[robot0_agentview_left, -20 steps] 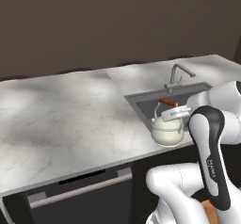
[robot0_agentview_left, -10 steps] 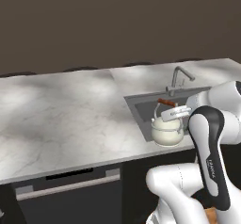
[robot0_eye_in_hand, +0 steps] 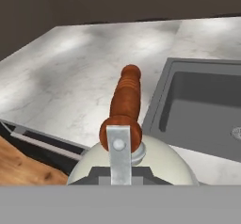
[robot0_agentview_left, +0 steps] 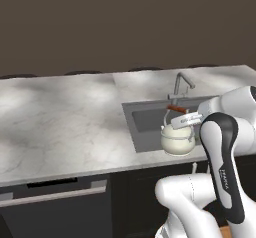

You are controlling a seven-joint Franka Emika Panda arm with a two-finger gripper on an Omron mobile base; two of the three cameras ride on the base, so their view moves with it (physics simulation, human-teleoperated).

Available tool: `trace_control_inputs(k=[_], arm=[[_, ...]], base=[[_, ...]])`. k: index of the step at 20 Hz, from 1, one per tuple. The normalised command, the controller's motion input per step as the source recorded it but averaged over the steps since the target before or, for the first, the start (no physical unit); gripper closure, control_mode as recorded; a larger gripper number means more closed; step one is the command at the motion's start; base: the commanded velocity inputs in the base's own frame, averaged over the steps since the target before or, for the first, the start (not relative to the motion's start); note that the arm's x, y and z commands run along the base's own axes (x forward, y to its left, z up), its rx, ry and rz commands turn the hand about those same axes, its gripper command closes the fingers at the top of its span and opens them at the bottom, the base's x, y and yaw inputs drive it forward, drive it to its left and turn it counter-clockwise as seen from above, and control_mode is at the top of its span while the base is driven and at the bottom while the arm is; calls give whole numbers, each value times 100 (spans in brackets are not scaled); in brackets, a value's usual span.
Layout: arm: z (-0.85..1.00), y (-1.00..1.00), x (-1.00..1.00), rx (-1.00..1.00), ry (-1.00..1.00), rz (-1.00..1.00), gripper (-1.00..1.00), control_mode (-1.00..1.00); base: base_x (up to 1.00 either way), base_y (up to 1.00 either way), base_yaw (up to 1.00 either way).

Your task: Open the cabinet, pick the kettle from the cabinet, and place it in the sink.

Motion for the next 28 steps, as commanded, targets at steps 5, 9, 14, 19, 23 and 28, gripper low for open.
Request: trace_control_inputs(k=[5, 9, 14, 19, 23, 28], arm=[[0, 0, 0, 0, 0, 0, 100, 100], [0, 0, 0, 0, 0, 0, 100, 100], [0, 0, 0, 0, 0, 0, 100, 100], [0, 0, 0, 0, 0, 0, 100, 100], [0, 0, 0, 0, 0, 0, 100, 100], [0, 0, 0, 0, 0, 0, 100, 100]], base=[[0, -45, 18], [2, -30, 12], [0, -17, 5], [0, -14, 1], [0, -23, 0], [0, -13, 0]])
